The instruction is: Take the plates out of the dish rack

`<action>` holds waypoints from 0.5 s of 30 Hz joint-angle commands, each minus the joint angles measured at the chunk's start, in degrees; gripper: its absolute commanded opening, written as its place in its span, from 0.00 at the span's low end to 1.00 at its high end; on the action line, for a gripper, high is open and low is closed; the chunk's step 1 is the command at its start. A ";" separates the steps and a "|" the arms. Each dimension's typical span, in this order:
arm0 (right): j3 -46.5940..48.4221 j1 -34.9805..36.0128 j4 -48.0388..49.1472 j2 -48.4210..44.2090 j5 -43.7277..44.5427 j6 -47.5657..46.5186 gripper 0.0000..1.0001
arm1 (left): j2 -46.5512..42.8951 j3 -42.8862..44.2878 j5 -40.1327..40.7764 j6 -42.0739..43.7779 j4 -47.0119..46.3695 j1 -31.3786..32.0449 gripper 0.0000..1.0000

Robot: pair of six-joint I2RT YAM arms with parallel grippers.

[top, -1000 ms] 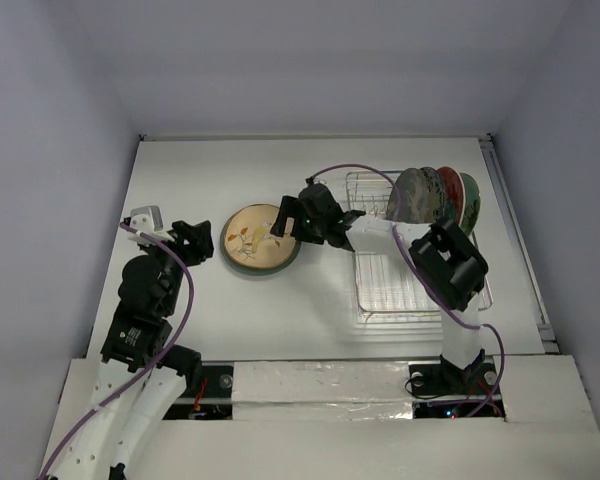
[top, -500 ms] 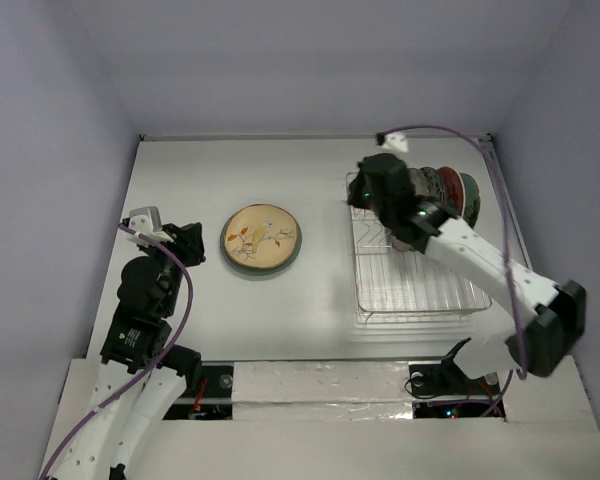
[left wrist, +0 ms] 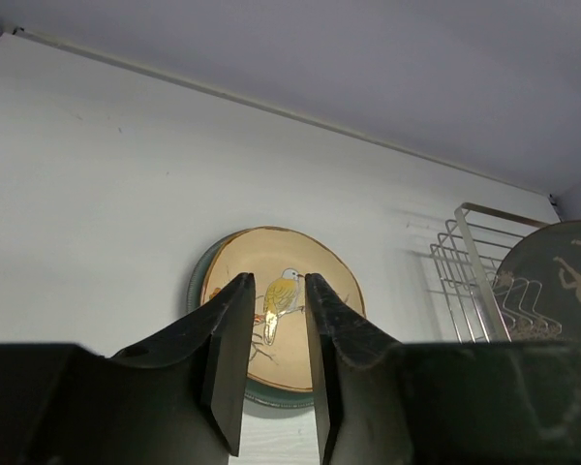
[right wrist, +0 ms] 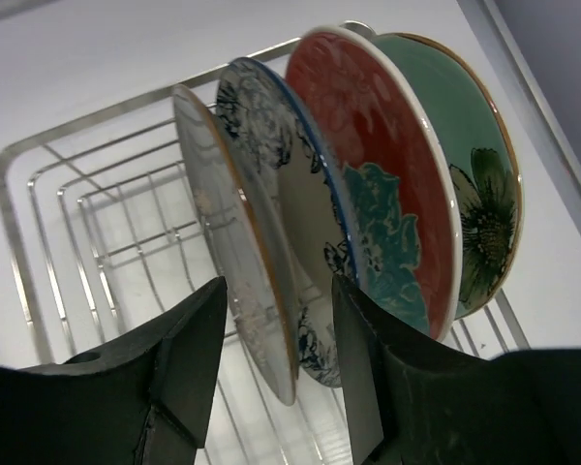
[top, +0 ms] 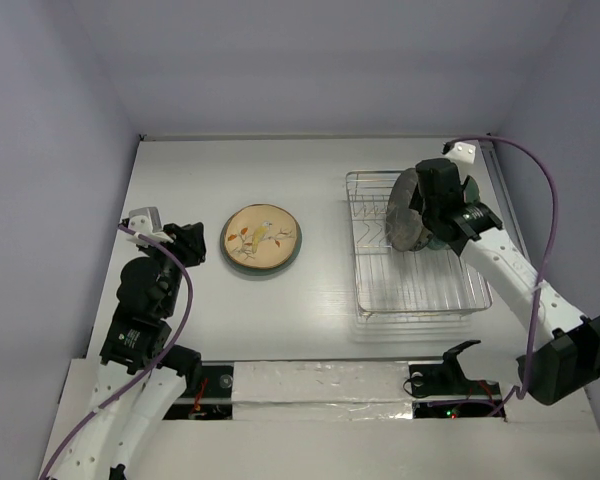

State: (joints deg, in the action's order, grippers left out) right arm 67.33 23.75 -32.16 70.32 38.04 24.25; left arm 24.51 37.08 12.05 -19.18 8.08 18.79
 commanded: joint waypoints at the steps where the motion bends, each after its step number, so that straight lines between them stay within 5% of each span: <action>1: -0.18 -1.94 0.43 1.99 0.28 -2.10 0.53 | -0.34 0.01 -0.19 0.11 -1.31 0.29 0.25; 10: 3.06 -3.88 2.98 9.82 -2.98 -5.61 0.38 | -0.08 -0.08 -0.19 0.02 -1.40 0.81 0.30; 15: 6.93 -4.41 0.88 12.29 0.00 -8.42 0.01 | -0.69 0.01 -0.19 0.11 -1.31 0.81 0.31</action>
State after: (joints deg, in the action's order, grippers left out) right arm 70.37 20.23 -32.60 81.80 33.63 17.72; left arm 24.51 37.08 12.03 -19.18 8.10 19.40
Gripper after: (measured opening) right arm 0.097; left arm 0.304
